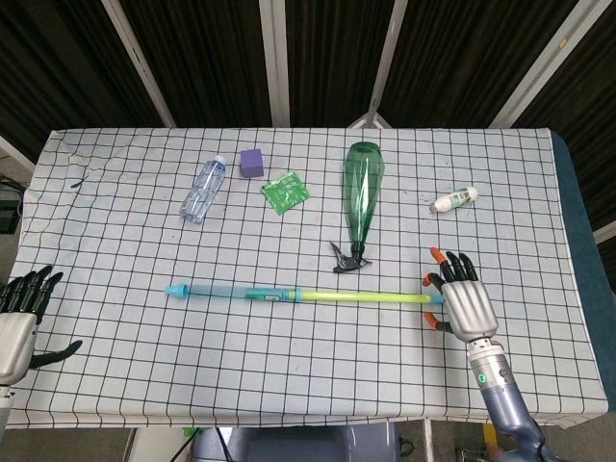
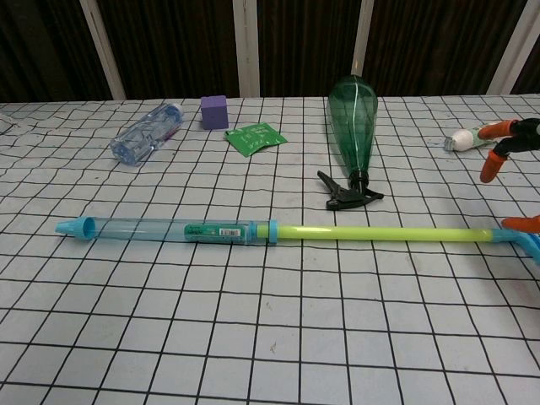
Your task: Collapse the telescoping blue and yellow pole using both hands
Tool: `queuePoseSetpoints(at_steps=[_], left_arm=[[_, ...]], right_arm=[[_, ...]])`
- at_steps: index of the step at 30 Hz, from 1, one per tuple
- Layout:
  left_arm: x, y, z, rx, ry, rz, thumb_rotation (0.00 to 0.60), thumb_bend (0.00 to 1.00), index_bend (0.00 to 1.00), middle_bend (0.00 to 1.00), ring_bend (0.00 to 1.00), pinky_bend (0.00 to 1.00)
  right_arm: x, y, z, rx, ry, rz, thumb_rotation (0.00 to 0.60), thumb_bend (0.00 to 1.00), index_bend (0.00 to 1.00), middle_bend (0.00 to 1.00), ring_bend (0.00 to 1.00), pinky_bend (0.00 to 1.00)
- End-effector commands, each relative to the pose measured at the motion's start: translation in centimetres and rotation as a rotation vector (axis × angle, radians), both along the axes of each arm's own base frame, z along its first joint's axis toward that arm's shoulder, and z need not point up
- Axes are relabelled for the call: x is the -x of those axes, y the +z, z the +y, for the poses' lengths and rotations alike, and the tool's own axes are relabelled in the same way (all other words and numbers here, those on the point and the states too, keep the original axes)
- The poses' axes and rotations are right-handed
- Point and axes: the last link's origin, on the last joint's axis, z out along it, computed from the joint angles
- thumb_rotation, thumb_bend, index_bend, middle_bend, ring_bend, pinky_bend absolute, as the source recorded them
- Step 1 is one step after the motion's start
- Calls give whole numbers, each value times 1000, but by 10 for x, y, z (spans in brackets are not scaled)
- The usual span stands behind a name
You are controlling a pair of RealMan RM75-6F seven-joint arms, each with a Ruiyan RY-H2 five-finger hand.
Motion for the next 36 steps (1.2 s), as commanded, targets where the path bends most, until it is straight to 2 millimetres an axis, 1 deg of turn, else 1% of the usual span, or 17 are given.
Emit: queuePoseSetpoints(at_steps=[1, 6, 15, 28, 36], left_arm=[[0, 0, 0, 0, 2, -3, 600, 51, 0, 0, 0, 0], [0, 0, 1, 6, 0, -9, 600, 51, 0, 0, 0, 0], [0, 0, 1, 8, 0, -16, 600, 51, 0, 0, 0, 0], [-1, -1, 2, 7, 5, -20, 600, 52, 0, 0, 0, 0], [-3, -2, 1, -2, -8, -10, 600, 51, 0, 0, 0, 0]], right_arm=[[-1, -12, -9, -12, -17, 20, 600, 262, 413, 122, 0, 0], [3, -26, -16, -21, -41, 53, 600, 262, 427, 128, 0, 0], [13, -40, -23, -26, -68, 101, 600, 265, 461, 144, 0, 0], [31, -46, -25, -30, -109, 122, 600, 314, 509, 165, 0, 0], [34, -45, -29, -36, -119, 131, 600, 325, 509, 165, 0, 0]])
